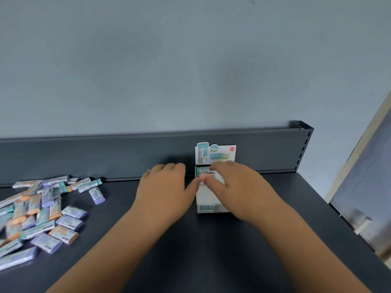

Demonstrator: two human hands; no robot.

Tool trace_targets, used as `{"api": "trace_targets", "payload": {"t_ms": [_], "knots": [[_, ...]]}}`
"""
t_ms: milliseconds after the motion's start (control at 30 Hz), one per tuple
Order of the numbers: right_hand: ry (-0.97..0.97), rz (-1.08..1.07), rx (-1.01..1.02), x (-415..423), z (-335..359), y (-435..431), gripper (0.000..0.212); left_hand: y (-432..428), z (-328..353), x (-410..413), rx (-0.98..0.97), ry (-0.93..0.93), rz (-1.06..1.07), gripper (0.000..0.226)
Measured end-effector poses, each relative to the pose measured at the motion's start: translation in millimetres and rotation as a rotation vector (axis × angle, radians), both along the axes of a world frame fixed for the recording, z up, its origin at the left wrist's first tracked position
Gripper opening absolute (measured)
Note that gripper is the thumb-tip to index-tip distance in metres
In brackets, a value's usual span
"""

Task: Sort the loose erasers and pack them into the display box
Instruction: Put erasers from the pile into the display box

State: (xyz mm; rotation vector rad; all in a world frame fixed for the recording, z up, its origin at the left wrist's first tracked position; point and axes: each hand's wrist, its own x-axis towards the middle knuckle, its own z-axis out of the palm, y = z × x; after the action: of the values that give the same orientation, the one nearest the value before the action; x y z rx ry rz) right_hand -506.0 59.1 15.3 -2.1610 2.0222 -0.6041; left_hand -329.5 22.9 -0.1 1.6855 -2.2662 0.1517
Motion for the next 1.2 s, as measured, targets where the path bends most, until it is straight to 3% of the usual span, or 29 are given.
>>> {"api": "trace_targets", "payload": {"t_ms": [100,267,567,833,1200], "knots": [[-0.028,-0.037,-0.059,23,3,11,0.055,11,9,19,-0.07,-0.133,0.003,0.067],[-0.063,-0.044,-0.1,63,0,18,0.053,29,10,50,-0.112,-0.058,0.118,0.077],[-0.135,-0.019,-0.084,145,-13,23,0.056,43,-8,151,-0.048,0.002,0.254,0.059],[-0.207,-0.093,-0.082,252,-32,16,0.049,35,-11,245,0.06,-0.015,0.186,0.059],[-0.185,-0.017,-0.022,283,-13,-25,0.033,0,-7,312,0.116,0.172,0.279,0.037]]}}
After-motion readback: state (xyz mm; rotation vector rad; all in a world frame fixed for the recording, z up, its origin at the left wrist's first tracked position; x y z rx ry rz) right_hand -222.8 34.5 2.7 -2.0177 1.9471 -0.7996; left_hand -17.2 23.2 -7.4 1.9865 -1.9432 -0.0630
